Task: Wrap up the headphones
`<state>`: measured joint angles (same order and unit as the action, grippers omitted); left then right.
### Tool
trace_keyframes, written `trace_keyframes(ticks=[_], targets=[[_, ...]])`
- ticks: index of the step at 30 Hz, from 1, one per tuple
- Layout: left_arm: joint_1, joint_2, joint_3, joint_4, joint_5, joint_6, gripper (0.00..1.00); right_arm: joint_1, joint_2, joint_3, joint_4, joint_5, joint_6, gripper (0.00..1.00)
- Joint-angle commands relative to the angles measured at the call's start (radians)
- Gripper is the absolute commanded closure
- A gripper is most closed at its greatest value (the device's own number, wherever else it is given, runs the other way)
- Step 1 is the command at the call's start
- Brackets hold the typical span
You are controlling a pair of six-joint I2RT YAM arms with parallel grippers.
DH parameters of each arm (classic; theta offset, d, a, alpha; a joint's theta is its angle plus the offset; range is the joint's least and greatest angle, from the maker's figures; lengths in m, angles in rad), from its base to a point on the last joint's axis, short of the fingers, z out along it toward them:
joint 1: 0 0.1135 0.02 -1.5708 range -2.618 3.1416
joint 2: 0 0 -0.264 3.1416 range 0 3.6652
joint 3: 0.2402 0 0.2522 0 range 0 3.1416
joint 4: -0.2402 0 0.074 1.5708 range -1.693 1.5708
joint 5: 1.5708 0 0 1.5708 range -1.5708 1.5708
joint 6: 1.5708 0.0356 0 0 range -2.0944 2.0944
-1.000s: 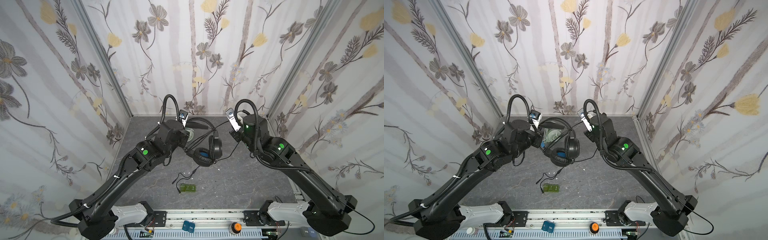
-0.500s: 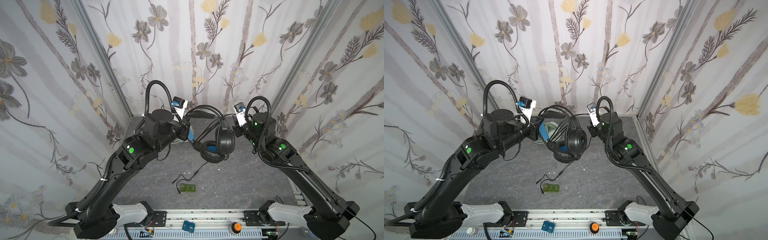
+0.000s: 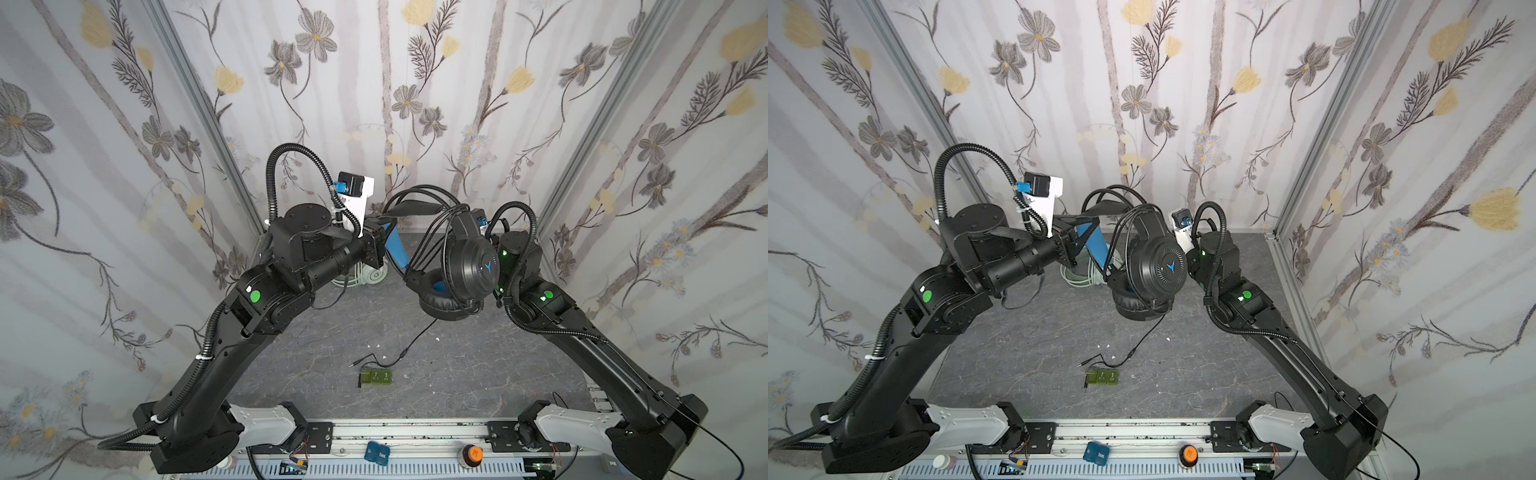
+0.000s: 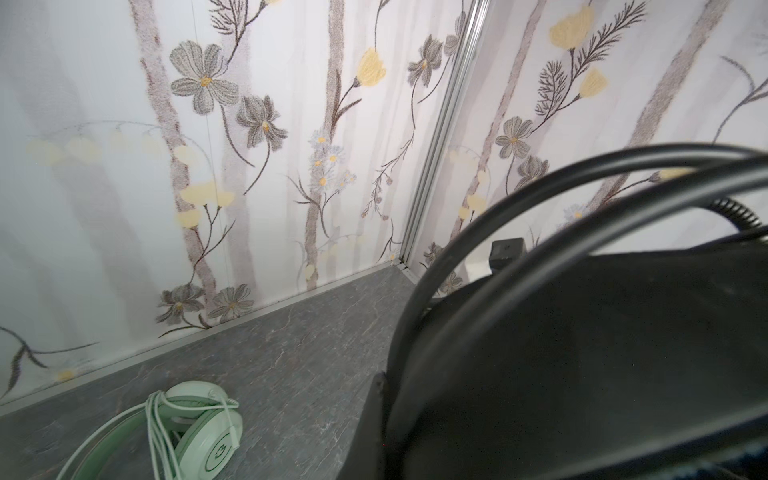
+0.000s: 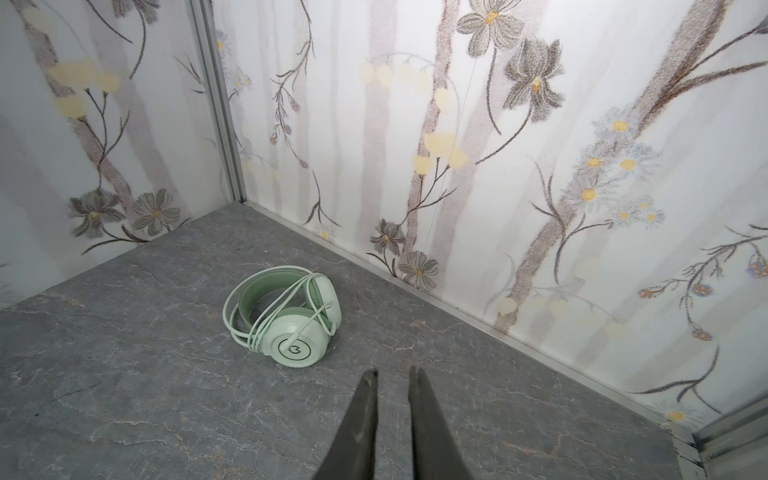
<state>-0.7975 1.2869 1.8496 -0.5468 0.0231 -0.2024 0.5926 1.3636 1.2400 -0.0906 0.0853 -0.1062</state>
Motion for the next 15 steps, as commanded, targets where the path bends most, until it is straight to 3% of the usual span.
trace_keyframes(ticks=[1, 15], targets=[[0.003, 0.014, 0.026, 0.165, 0.029, -0.090, 1.00, 0.002, 0.008, -0.029, 0.090, -0.059, 0.052, 0.83], [0.011, 0.093, 0.088, 0.383, -0.101, -0.258, 1.00, 0.080, 0.042, -0.119, 0.171, -0.087, 0.113, 0.87]])
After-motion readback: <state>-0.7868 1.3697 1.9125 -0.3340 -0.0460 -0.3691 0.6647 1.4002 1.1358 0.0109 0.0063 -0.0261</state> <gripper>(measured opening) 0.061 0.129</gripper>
